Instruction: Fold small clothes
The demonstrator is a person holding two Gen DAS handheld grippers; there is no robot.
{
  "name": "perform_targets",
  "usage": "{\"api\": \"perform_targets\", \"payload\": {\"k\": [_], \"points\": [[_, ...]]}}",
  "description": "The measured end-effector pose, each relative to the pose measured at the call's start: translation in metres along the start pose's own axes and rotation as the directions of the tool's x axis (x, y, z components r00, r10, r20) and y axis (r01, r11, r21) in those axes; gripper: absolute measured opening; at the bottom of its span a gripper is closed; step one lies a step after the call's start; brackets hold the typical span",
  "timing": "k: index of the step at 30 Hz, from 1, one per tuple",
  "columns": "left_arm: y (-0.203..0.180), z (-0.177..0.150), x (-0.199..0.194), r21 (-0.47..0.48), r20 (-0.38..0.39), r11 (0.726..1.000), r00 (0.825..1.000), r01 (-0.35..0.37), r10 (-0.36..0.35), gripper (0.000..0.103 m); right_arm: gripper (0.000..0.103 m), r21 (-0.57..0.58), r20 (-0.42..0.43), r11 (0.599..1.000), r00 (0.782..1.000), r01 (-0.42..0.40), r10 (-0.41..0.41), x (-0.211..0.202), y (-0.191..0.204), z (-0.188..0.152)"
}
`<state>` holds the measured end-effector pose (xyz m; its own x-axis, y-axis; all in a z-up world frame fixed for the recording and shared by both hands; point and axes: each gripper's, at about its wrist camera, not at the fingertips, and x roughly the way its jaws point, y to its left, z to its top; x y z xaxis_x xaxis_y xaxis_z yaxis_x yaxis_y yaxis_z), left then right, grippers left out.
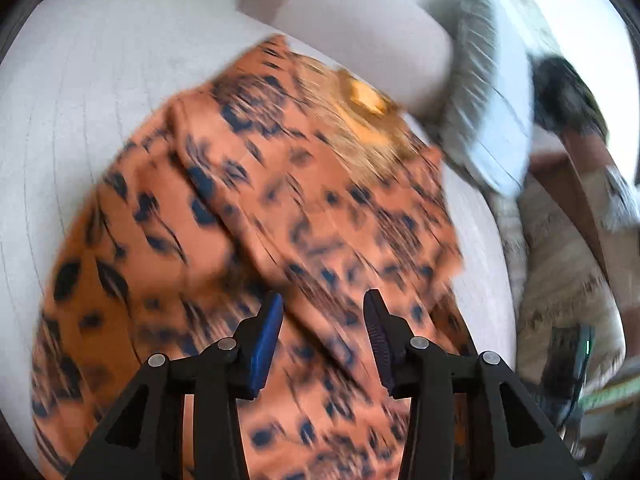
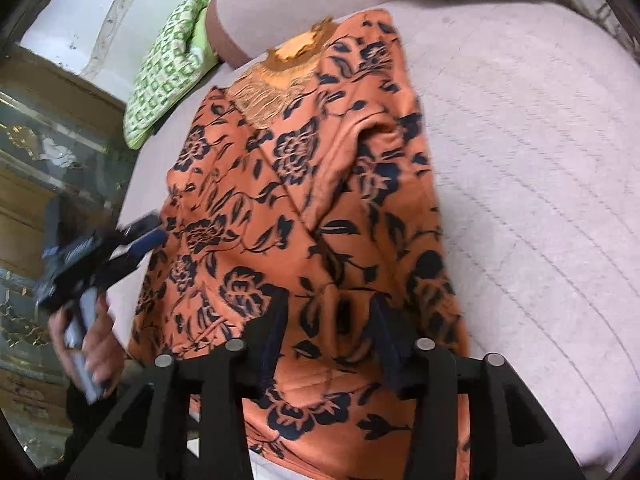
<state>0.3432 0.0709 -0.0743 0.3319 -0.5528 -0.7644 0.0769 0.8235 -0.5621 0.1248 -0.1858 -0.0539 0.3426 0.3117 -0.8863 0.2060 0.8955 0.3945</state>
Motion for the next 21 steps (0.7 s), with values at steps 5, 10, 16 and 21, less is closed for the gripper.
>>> {"api": "perform_targets", "payload": {"k": [5, 10, 16, 21], "points": [[-0.036, -0.079, 0.003, 0.051, -0.066, 0.996, 0.996, 0.069, -0.066, 0.042, 0.052, -0.001, 0.077, 1.000, 0.997, 0.003, -0.003, -0.030, -0.001, -0.025], [-0.069, -0.101, 0.036, 0.011, -0.143, 0.998, 0.988, 0.054, -0.052, 0.042, 0.052, 0.077, 0.064, 0.997, 0.998, -0.007, 0.002, -0.020, -0.021, -0.030], [-0.071, -0.089, 0.096, -0.114, -0.247, 0.993, 0.969, -0.016, -0.013, 0.039, 0.048, 0.096, 0.068, 0.995, 0.998, 0.002, -0.009, -0.001, -0.029, -0.017], [-0.063, -0.094, 0.093, -0.184, -0.229, 0.982, 0.973, -0.034, -0.009, 0.002, 0.023, 0.095, -0.010, 0.994, 0.998, 0.061, -0.060, 0.022, -0.033, -0.017]]}}
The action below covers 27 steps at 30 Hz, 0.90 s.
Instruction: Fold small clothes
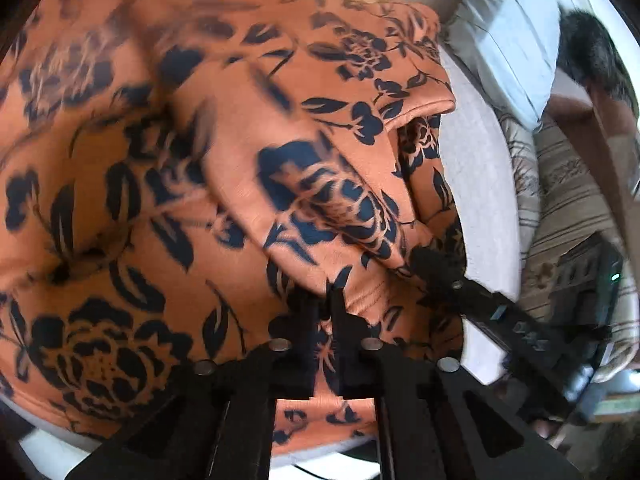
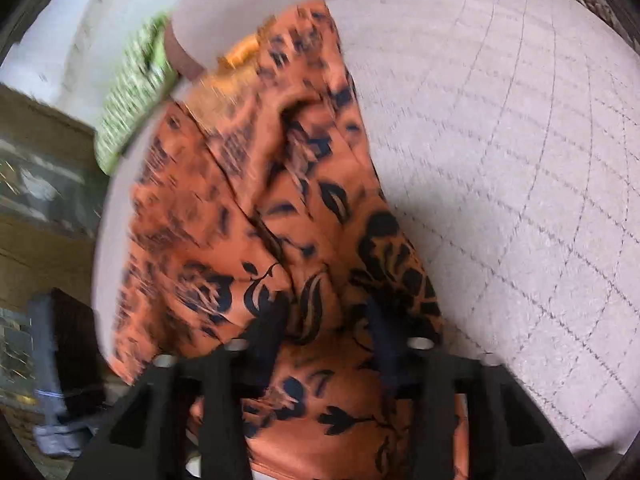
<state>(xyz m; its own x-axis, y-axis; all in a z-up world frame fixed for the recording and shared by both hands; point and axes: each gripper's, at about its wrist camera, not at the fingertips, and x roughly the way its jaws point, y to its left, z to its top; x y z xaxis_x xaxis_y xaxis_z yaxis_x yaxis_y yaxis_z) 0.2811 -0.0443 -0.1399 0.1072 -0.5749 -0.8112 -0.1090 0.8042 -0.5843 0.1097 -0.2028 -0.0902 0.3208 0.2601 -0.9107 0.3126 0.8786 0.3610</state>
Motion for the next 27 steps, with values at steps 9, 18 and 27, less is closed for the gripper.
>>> {"api": "perform_targets", "payload": {"k": [9, 18, 27], "points": [[0.008, -0.021, -0.073, 0.064, 0.075, 0.975, 0.973, 0.213, -0.217, 0.001, 0.007, 0.003, 0.054, 0.972, 0.971, -0.235, 0.234, -0.056, 0.006, -0.017], [0.012, -0.020, -0.024, 0.164, 0.037, 0.985, 0.998, 0.049, -0.056, 0.002, 0.008, 0.033, -0.138, 0.999, 0.990, 0.009, -0.004, 0.001, 0.006, -0.018], [0.017, -0.042, -0.027, 0.270, 0.120, 0.963, 0.992, -0.008, -0.025, 0.003, 0.014, -0.021, -0.112, 0.998, 0.992, 0.057, -0.059, 0.005, 0.018, -0.012]]}}
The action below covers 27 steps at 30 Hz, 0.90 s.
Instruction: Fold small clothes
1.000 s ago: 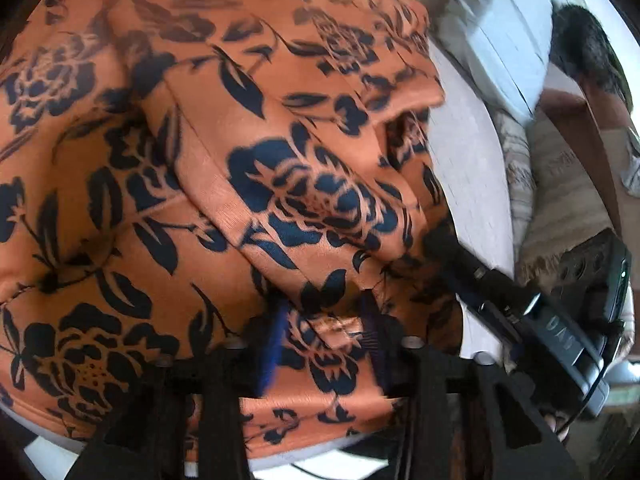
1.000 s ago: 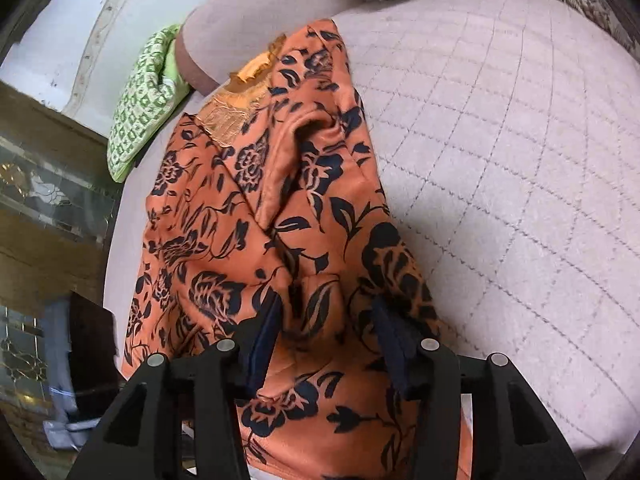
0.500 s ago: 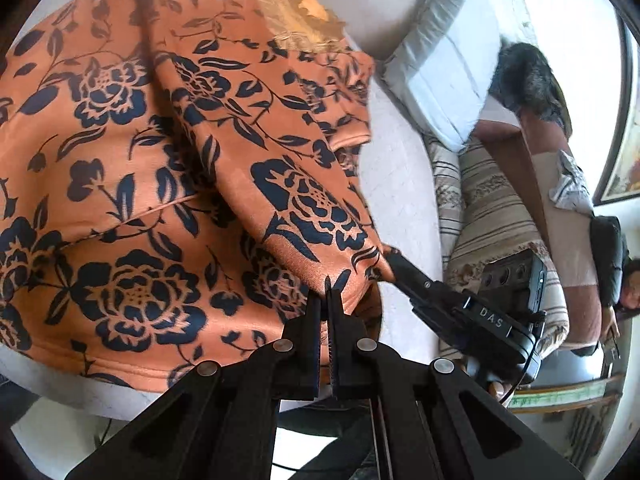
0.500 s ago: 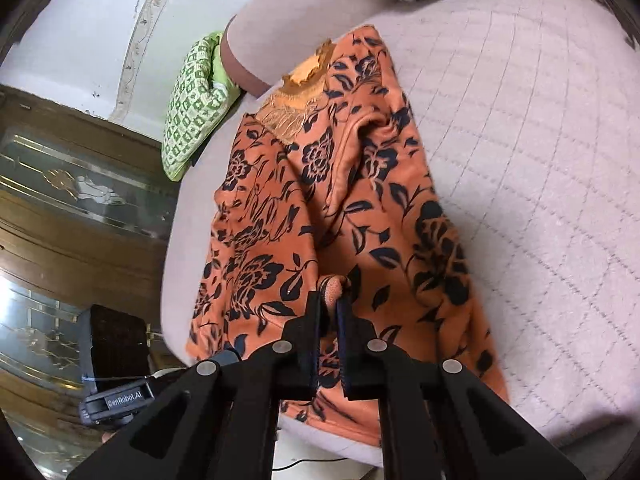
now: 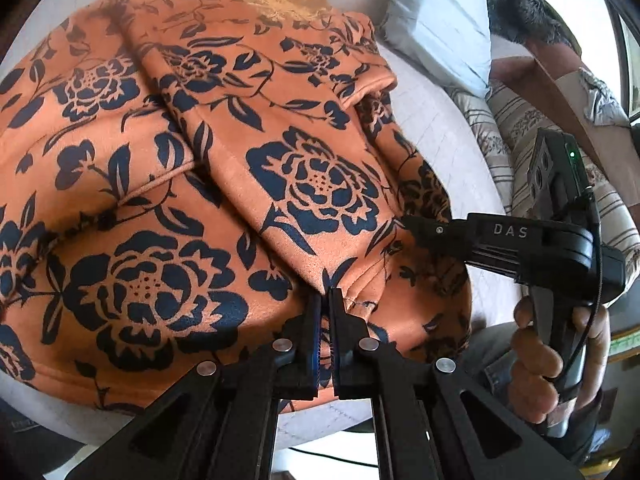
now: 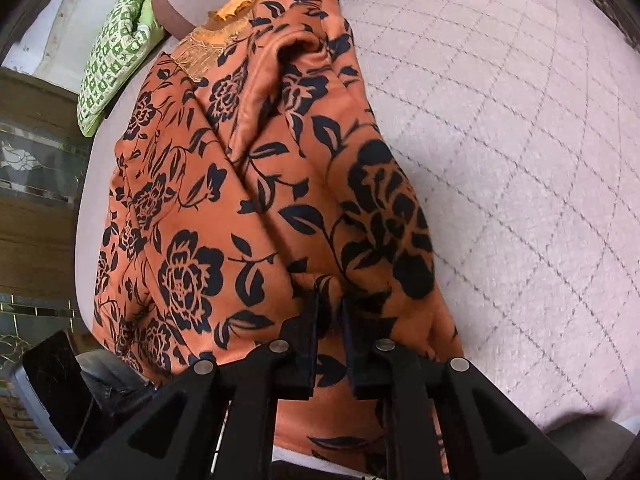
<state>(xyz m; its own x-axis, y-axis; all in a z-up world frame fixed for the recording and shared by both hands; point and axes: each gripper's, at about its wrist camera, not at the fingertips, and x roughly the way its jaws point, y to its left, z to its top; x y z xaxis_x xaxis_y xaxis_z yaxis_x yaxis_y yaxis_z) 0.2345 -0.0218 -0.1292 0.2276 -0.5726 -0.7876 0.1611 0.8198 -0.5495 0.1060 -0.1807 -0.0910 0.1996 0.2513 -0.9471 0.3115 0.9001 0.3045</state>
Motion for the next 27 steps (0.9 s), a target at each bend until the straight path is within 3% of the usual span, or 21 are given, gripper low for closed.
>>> {"api": "perform_targets", "payload": {"k": [4, 5, 7, 9, 11, 13, 16, 20, 23, 27], "points": [[-0.007, -0.009, -0.028, 0.031, 0.040, 0.999, 0.999, -0.018, 0.017, 0.007, 0.024, -0.022, 0.080, 1.000, 0.997, 0.005, -0.004, -0.012, -0.001, -0.002], [-0.008, -0.010, -0.035, 0.036, 0.058, 0.999, 0.998, -0.026, 0.024, 0.012, 0.026, -0.019, 0.112, 1.000, 0.994, 0.011, -0.009, -0.018, -0.002, -0.003], [-0.013, -0.009, -0.048, 0.036, 0.099, 0.999, 0.995, -0.037, 0.034, 0.030, 0.043, -0.004, 0.167, 1.000, 0.986, 0.017, -0.016, -0.028, -0.003, -0.004], [-0.014, -0.005, -0.068, 0.037, 0.155, 0.998, 0.987, -0.052, 0.046, 0.045, 0.044, 0.003, 0.226, 1.000, 0.974, 0.006, -0.006, -0.039, -0.003, -0.006], [-0.009, 0.001, -0.092, 0.036, 0.193, 0.998, 0.980, -0.048, 0.040, 0.047, 0.056, -0.016, 0.298, 1.000, 0.954, -0.006, 0.011, -0.056, 0.001, -0.010], [-0.002, 0.009, -0.111, 0.028, 0.223, 0.999, 0.974, -0.039, 0.031, 0.049, 0.078, -0.030, 0.378, 1.000, 0.925, -0.009, 0.020, -0.070, 0.006, -0.014], [0.018, 0.028, -0.138, -0.006, 0.268, 0.999, 0.963, -0.041, 0.041, 0.054, 0.081, -0.052, 0.448, 0.999, 0.893, -0.014, 0.036, -0.082, 0.015, -0.017], [0.053, 0.062, -0.164, -0.105, 0.302, 0.990, 0.946, -0.093, 0.121, 0.057, 0.083, -0.058, 0.384, 0.998, 0.922, -0.027, 0.047, -0.074, 0.023, -0.006], [0.071, 0.092, -0.173, -0.164, 0.303, 0.977, 0.936, -0.137, 0.182, 0.058, 0.083, -0.042, 0.354, 0.997, 0.932, -0.066, 0.077, -0.071, 0.028, 0.006], [0.087, 0.140, -0.155, -0.174, 0.243, 0.971, 0.949, -0.162, 0.202, 0.059, 0.083, -0.026, 0.310, 0.988, 0.938, -0.153, 0.153, -0.066, 0.037, 0.032]]}}
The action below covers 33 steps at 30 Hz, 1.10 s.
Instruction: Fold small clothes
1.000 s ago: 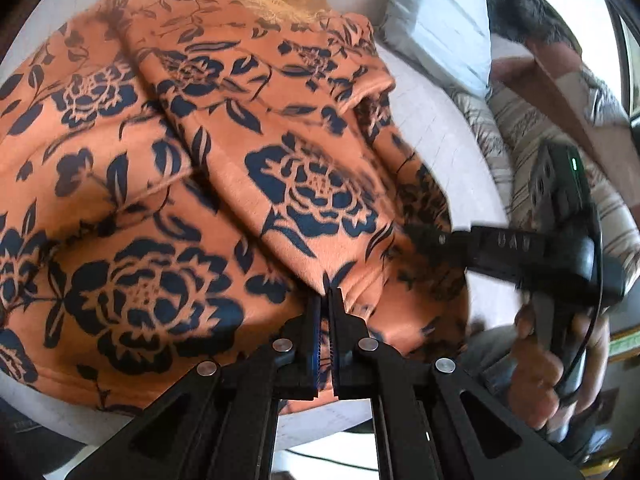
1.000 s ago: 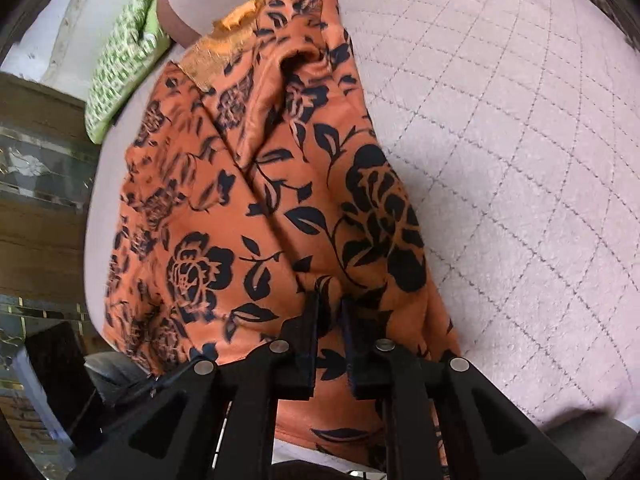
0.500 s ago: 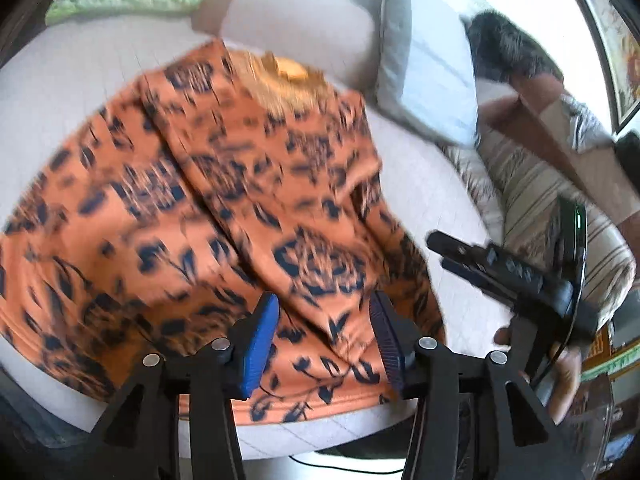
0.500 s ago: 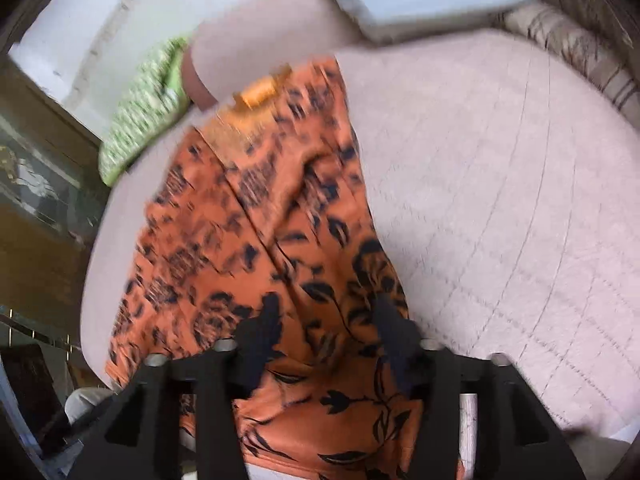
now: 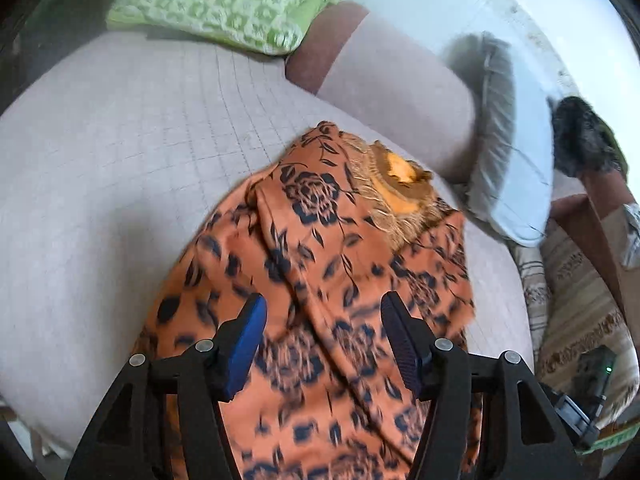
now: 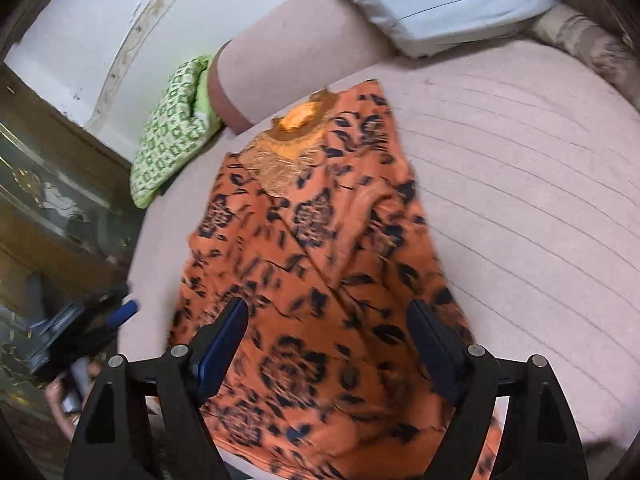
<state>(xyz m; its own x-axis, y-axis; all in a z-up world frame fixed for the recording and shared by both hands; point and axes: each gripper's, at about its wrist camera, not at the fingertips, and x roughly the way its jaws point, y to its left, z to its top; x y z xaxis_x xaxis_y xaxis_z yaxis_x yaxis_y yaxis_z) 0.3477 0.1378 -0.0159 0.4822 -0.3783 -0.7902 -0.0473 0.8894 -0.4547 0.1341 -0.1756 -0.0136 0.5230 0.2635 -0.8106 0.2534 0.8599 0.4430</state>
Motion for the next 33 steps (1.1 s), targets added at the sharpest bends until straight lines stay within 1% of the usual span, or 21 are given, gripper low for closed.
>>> {"api": "perform_targets", "payload": {"k": [2, 4, 6, 8, 10, 14, 15, 17, 18, 20, 21, 22, 23, 24, 25, 26, 27, 28, 30, 32, 33], "points": [[0.001, 0.026, 0.033, -0.007, -0.047, 1.000, 0.999, -0.007, 0.007, 0.059, 0.083, -0.022, -0.011, 1.000, 1.000, 0.002, -0.002, 0.011, 0.006, 0.021], [0.005, 0.058, 0.066, -0.005, -0.116, 0.999, 0.992, -0.047, 0.046, 0.057, 0.083, -0.014, -0.015, 1.000, 1.000, 0.012, -0.012, 0.026, 0.006, 0.048], [0.006, 0.092, 0.090, 0.002, -0.103, 0.997, 0.991, -0.083, 0.083, 0.057, 0.082, -0.014, -0.034, 1.000, 0.999, 0.013, -0.013, 0.041, 0.004, 0.073], [0.012, 0.124, 0.109, -0.028, -0.091, 0.995, 0.992, -0.092, 0.089, 0.057, 0.082, -0.045, -0.053, 0.998, 0.998, 0.033, -0.035, 0.062, 0.003, 0.103], [0.020, 0.151, 0.132, -0.067, -0.110, 0.996, 0.992, -0.066, 0.059, 0.057, 0.082, -0.039, -0.077, 0.999, 0.996, 0.038, -0.041, 0.087, -0.007, 0.136], [0.038, 0.190, 0.180, -0.119, -0.151, 0.992, 0.987, 0.030, -0.048, 0.059, 0.082, 0.099, -0.106, 0.995, 0.994, -0.011, 0.022, 0.128, -0.033, 0.184], [0.042, 0.200, 0.194, -0.132, -0.157, 0.991, 0.987, 0.025, -0.046, 0.059, 0.080, 0.104, -0.108, 0.995, 0.994, 0.008, 0.003, 0.136, -0.037, 0.193], [0.049, 0.207, 0.211, -0.145, -0.162, 0.989, 0.985, 0.030, -0.053, 0.059, 0.080, 0.088, -0.082, 0.993, 0.994, 0.081, -0.074, 0.150, -0.047, 0.214], [0.052, 0.211, 0.223, -0.143, -0.186, 0.989, 0.980, 0.045, -0.071, 0.059, 0.080, 0.085, -0.078, 0.993, 0.994, 0.087, -0.080, 0.155, -0.051, 0.220], [0.052, 0.211, 0.238, -0.140, -0.209, 0.986, 0.971, 0.088, -0.116, 0.058, 0.076, 0.114, -0.103, 0.992, 0.993, 0.062, -0.050, 0.170, -0.064, 0.230], [0.051, 0.212, 0.239, -0.127, -0.197, 0.986, 0.972, 0.107, -0.131, 0.058, 0.067, 0.128, -0.116, 0.990, 0.993, 0.051, -0.036, 0.176, -0.069, 0.233], [0.050, 0.213, 0.241, -0.119, -0.195, 0.985, 0.969, 0.127, -0.149, 0.057, 0.049, 0.136, -0.141, 0.990, 0.990, 0.038, -0.019, 0.187, -0.074, 0.235], [0.052, 0.214, 0.243, -0.128, -0.199, 0.979, 0.963, 0.156, -0.180, 0.050, 0.040, 0.136, -0.162, 0.990, 0.987, 0.032, -0.010, 0.193, -0.076, 0.235], [0.058, 0.214, 0.246, -0.176, -0.209, 0.963, 0.948, 0.205, -0.240, 0.028, 0.029, 0.134, -0.171, 0.991, 0.985, 0.029, -0.005, 0.197, -0.077, 0.236], [0.061, 0.214, 0.250, -0.210, -0.226, 0.951, 0.936, 0.225, -0.271, 0.019, 0.021, 0.108, -0.171, 0.993, 0.985, 0.042, -0.022, 0.197, -0.076, 0.237], [0.064, 0.214, 0.251, -0.227, -0.239, 0.947, 0.930, 0.226, -0.279, 0.009, 0.017, 0.085, -0.168, 0.995, 0.985, 0.047, -0.032, 0.196, -0.073, 0.238], [0.064, 0.216, 0.247, -0.199, -0.228, 0.957, 0.940, 0.210, -0.254, 0.008, 0.016, 0.072, -0.162, 0.997, 0.987, 0.035, -0.023, 0.192, -0.071, 0.238], [0.061, 0.219, 0.234, -0.143, -0.188, 0.970, 0.957, 0.195, -0.220, 0.007, 0.014, 0.061, -0.145, 0.998, 0.989, 0.029, -0.020, 0.185, -0.067, 0.239], [0.062, 0.220, 0.203, -0.109, -0.081, 0.975, 0.976, 0.193, -0.202, 0.006, 0.013, 0.050, -0.123, 0.998, 0.992, 0.032, -0.026, 0.175, -0.064, 0.243], [0.073, 0.221, 0.171, -0.143, 0.018, 0.956, 0.966, 0.257, -0.257, 0.006, 0.013, 0.013, -0.066, 0.999, 0.997, 0.035, -0.034, 0.157, -0.055, 0.248], [0.077, 0.224, 0.162, -0.138, 0.055, 0.956, 0.966, 0.258, -0.253, 0.006, 0.013, -0.005, -0.046, 0.999, 0.998, 0.040, -0.040, 0.151, -0.052, 0.251]]}}
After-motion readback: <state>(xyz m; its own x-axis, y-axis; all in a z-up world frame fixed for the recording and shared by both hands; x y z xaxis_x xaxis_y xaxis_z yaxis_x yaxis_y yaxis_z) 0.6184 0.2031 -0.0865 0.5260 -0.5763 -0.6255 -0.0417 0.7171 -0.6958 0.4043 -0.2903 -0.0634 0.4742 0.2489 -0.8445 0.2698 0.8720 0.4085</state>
